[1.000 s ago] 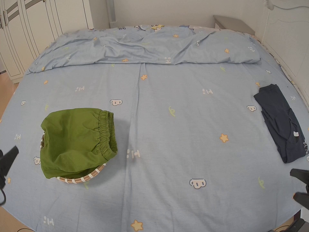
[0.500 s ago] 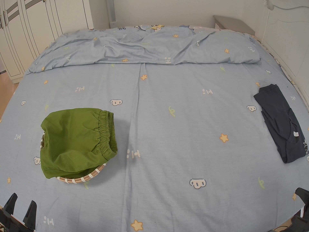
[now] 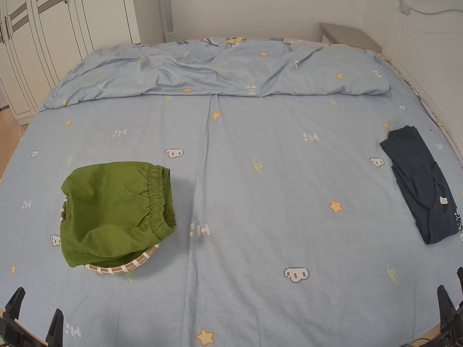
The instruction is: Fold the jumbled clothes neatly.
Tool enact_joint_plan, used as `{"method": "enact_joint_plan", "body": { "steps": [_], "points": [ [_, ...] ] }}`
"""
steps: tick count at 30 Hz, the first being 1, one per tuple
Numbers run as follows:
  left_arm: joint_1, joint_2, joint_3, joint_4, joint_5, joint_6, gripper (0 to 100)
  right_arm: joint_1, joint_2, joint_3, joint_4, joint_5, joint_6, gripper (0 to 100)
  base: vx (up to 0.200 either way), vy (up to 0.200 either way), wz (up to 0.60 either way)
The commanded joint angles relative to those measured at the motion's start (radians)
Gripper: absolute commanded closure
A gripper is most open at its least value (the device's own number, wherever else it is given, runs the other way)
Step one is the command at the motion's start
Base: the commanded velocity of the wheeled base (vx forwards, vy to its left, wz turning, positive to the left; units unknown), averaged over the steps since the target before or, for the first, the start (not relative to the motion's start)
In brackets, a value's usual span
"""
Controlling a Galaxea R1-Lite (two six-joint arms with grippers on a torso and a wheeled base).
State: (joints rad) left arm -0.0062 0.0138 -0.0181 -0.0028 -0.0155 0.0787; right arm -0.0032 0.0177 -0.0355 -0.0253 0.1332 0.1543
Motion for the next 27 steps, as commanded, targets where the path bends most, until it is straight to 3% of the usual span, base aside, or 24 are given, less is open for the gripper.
{"method": "enact_joint_plan", "body": {
  "steps": [1,5,8,9,12,14,19,20,21,24,27],
  "points": [
    [-0.003,-0.012,0.018,0.004,-0.018,-0.019,0,-0.001,-0.01,0.036,-0.041,-0.076,-0.055,0,0.0,0.0,0.0],
    [0.0,-0.012,0.018,0.003,-0.007,-0.08,0,-0.004,-0.012,0.028,-0.015,-0.04,-0.111,0,0.0,0.0,0.0],
    [0.0,-0.012,0.018,0.003,-0.007,-0.08,0,-0.004,-0.008,0.016,0.015,-0.064,-0.116,0,0.0,0.0,0.0],
    [0.0,-0.012,0.017,0.003,-0.007,-0.082,0,-0.006,-0.008,0.016,0.015,-0.106,-0.114,0,0.0,0.0,0.0],
    [0.0,-0.012,0.018,0.003,-0.007,-0.08,0,-0.001,-0.012,0.016,0.019,-0.34,-0.139,0,0.0,0.0,0.0],
    [0.0,-0.012,0.018,0.003,-0.007,-0.08,0,-0.001,-0.012,0.016,0.019,-0.372,-0.16,0,0.0,0.0,0.0],
    [0.0,-0.012,0.017,0.003,-0.007,-0.08,0,-0.001,-0.012,0.023,0.007,-0.359,-0.19,0,0.0,0.0,0.0],
    [0.0,-0.012,0.017,0.003,-0.007,-0.08,0,-0.001,-0.013,0.026,-0.005,-0.303,-0.19,0,0.0,0.0,0.0],
    [0.0,-0.012,0.017,0.003,-0.007,-0.08,0,-0.001,-0.013,0.026,-0.005,-0.303,-0.19,0,0.0,0.0,0.0],
    [0.0,-0.012,0.018,0.003,-0.009,-0.08,0,-0.003,-0.016,0.036,0.013,-0.115,-0.193,0,0.0,0.0,0.0],
    [0.0,-0.012,0.017,0.003,-0.007,-0.08,0,-0.004,-0.015,0.036,0.031,-0.103,-0.174,0,0.0,0.0,0.0]
  ]
}}
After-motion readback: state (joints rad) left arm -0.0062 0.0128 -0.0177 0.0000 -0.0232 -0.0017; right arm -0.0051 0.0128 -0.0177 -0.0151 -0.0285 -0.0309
